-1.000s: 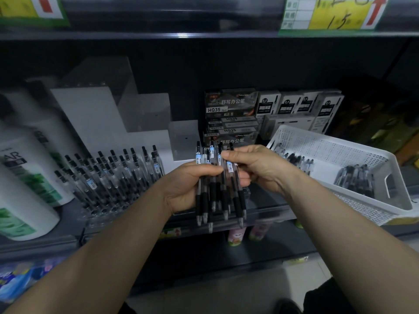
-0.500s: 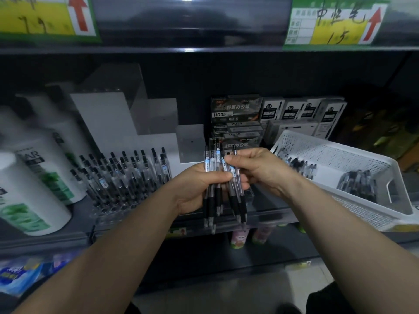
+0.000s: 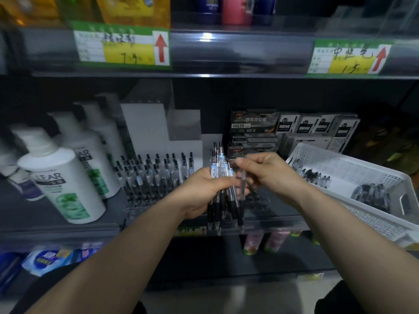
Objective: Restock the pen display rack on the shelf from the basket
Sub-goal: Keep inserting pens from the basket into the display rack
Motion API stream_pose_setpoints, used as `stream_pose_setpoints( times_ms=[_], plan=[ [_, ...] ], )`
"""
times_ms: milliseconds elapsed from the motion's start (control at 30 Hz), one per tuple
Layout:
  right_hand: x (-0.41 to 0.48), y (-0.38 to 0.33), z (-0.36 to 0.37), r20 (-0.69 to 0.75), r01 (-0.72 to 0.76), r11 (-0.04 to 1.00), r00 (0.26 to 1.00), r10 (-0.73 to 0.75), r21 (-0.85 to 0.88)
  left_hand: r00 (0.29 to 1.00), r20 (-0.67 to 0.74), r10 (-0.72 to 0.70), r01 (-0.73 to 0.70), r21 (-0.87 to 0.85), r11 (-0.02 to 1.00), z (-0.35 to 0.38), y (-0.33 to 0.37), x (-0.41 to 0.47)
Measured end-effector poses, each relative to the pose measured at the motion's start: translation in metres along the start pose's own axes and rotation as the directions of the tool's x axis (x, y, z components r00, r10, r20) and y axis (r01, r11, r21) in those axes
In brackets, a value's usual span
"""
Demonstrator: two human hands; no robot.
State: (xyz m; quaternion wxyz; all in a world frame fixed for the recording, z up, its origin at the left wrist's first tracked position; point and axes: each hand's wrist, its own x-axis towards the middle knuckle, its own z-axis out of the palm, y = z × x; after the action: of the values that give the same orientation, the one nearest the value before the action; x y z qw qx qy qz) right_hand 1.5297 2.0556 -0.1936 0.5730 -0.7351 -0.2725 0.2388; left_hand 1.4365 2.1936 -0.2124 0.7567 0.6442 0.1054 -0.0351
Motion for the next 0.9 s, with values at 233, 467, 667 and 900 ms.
stream_pose_setpoints(
  times_ms=[233, 467, 667, 900],
  plan=[
    [0.005, -0.026, 0.029, -0.060, 0.043, 0.994, 0.998, -0.037, 0.099, 0.948, -0.299, 0.104, -0.121, -0.038, 0.992, -0.040, 0.006, -0.038],
    [0.017, -0.033, 0.071, 0.003, 0.040, 0.999, 0.999, -0.039, -0.011, 0.800, -0.554, 0.231, -0.221, 0.085, 0.971, -0.094, 0.005, -0.072],
    [0.027, -0.032, 0.103, -0.006, 0.061, 0.992, 0.998, -0.062, -0.113, 0.706, -0.640, 0.303, -0.299, 0.117, 0.947, -0.122, 0.007, -0.090],
    [0.040, -0.009, 0.126, -0.086, 0.099, 0.955, 0.988, -0.127, -0.278, 0.689, -0.650, 0.320, -0.283, 0.165, 0.945, -0.132, 0.005, -0.092]
  ],
)
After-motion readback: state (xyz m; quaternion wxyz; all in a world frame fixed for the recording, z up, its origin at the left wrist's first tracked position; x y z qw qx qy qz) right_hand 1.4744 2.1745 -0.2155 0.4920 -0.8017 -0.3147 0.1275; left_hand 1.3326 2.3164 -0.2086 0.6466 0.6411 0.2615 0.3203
